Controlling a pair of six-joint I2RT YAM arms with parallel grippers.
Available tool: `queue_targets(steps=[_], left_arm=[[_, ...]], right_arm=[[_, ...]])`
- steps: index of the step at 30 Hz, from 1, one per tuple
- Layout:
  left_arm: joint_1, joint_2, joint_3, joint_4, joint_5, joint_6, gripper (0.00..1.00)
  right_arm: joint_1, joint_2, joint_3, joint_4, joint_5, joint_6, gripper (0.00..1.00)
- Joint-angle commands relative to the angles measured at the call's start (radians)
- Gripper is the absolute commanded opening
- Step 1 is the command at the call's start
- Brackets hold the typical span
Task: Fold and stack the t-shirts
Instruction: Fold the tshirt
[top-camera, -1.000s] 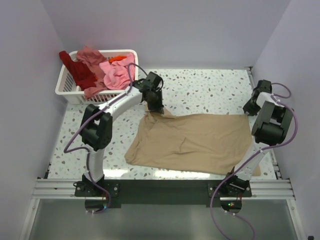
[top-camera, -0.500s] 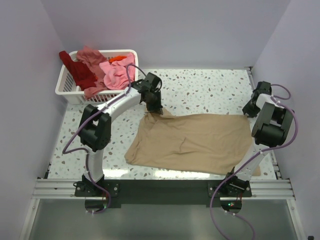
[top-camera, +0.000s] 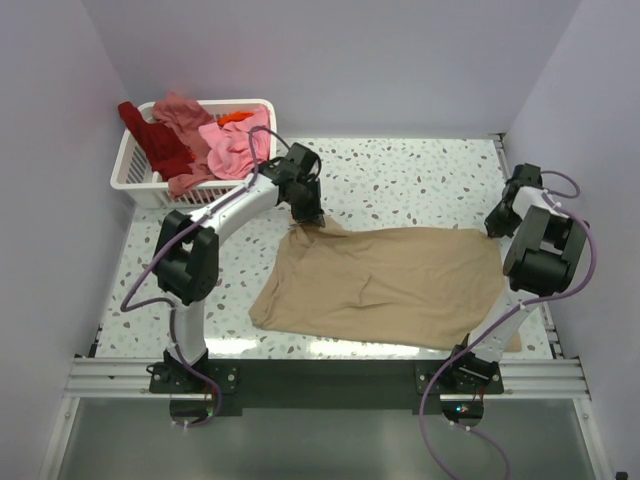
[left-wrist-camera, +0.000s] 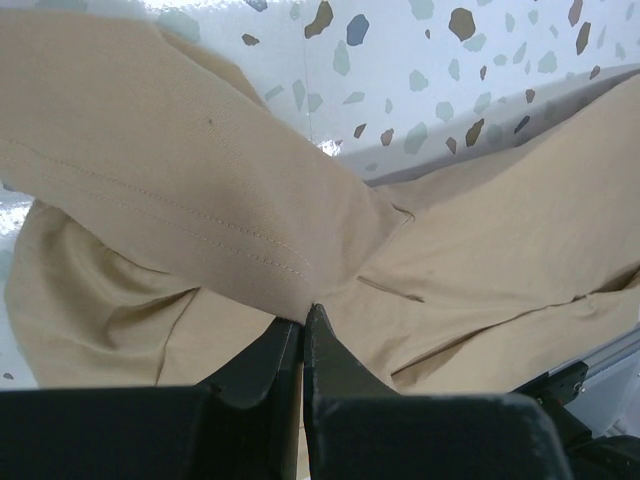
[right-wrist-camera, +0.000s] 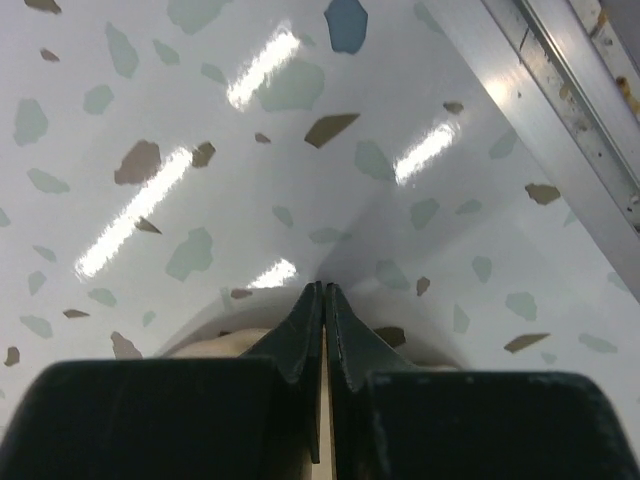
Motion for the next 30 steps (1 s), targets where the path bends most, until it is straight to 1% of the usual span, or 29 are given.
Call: queue_targets(steps=[1,5,10,15,22,30], left_arm=[[0.008,-0.104,-0.013,0.011,0.009,0.033,0.0],[0.008,-0.158,-0.053,0.003,0.009,0.048,0.0],[0.002,-0.254,-0.173,0.011,0.02,0.064,0.0],[-0.021,-0.323,-0.272,0.009,0.026,0.087,0.0],[-0.071,-0.386,-0.325,-0.015,0.009,0.102,0.0],[-0.114,-0.477,-0.4,-0.055,0.001,0.099,0.0]], right_arm=[[0.003,-0.099,-0.011,-0.097,-0.019,-0.02,0.0],[0.003,-0.154,-0.024,-0.152,-0.016,-0.027,0.0],[0.003,-0.224,-0.048,-0.235,0.035,-0.047,0.0],[0.003,-0.337,-0.099,-0.301,0.075,-0.054,0.0],[0.001,-0.429,-0.142,-0.37,0.17,-0.079,0.0],[0.001,-0.491,-0.182,-0.419,0.267,-0.082,0.0]])
